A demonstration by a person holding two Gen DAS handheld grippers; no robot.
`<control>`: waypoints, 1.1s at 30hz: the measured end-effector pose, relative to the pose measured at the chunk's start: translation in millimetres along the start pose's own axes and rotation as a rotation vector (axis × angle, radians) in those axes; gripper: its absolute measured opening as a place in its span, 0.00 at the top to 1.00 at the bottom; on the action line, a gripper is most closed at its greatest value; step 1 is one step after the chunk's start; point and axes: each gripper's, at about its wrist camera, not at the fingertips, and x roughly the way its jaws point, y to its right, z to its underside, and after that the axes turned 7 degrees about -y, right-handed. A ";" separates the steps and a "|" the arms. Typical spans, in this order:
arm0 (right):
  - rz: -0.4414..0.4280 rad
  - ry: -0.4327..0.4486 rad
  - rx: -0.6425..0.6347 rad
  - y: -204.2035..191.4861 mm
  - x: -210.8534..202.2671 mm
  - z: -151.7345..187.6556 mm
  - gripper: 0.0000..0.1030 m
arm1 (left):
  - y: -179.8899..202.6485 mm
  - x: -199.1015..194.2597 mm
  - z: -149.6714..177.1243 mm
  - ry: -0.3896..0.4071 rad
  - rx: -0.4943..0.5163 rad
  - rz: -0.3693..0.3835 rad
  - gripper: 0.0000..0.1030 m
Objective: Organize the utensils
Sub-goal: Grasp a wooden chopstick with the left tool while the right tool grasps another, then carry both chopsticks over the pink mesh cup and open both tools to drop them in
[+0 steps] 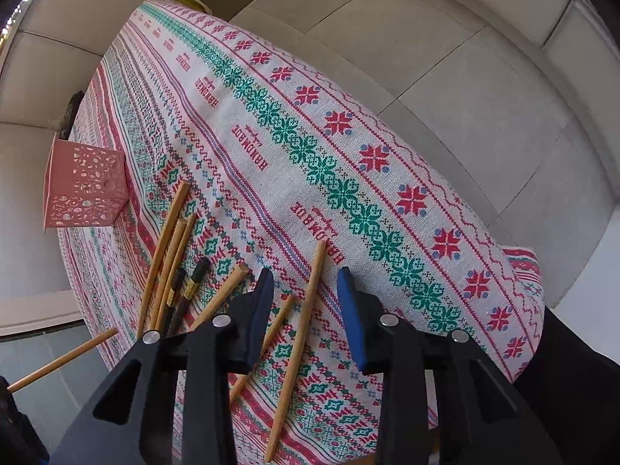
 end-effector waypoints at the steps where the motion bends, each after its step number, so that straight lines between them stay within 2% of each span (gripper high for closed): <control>1: 0.024 0.008 -0.007 -4.9 1.1 -0.4 0.69 | 0.0 -1.7 -0.7 0.008 -0.001 0.003 0.95; 3: 0.081 0.039 -0.033 -15.0 3.4 2.9 0.73 | 0.9 -6.5 -2.7 0.016 -0.008 0.007 0.95; 4: 0.097 0.049 -0.053 -19.2 5.9 4.9 0.89 | 1.5 -10.9 -4.3 0.019 -0.012 0.006 0.95; 6: 0.101 0.078 -0.077 -22.6 7.5 8.1 0.92 | -0.1 -14.1 -5.6 0.031 -0.029 0.000 0.95; 8: 0.046 0.080 -0.074 -18.8 8.9 9.6 0.95 | -3.0 -17.6 -5.7 0.044 -0.049 0.002 0.95; 12: -0.049 0.146 -0.102 -16.7 -11.8 19.4 0.95 | -6.0 -24.7 -5.3 0.062 -0.072 0.001 0.95; 19: -0.158 0.331 -0.293 -35.9 -90.2 57.9 0.95 | 5.0 -33.9 -5.6 0.094 -0.072 -0.011 0.95; 24: -0.218 0.433 -0.380 -54.1 -129.9 71.9 0.95 | 12.3 -34.4 -11.6 0.115 -0.085 -0.023 0.95; 33: -0.353 0.579 -0.414 -69.0 -198.0 66.8 0.95 | 19.9 -26.6 -33.1 0.145 -0.108 -0.051 0.95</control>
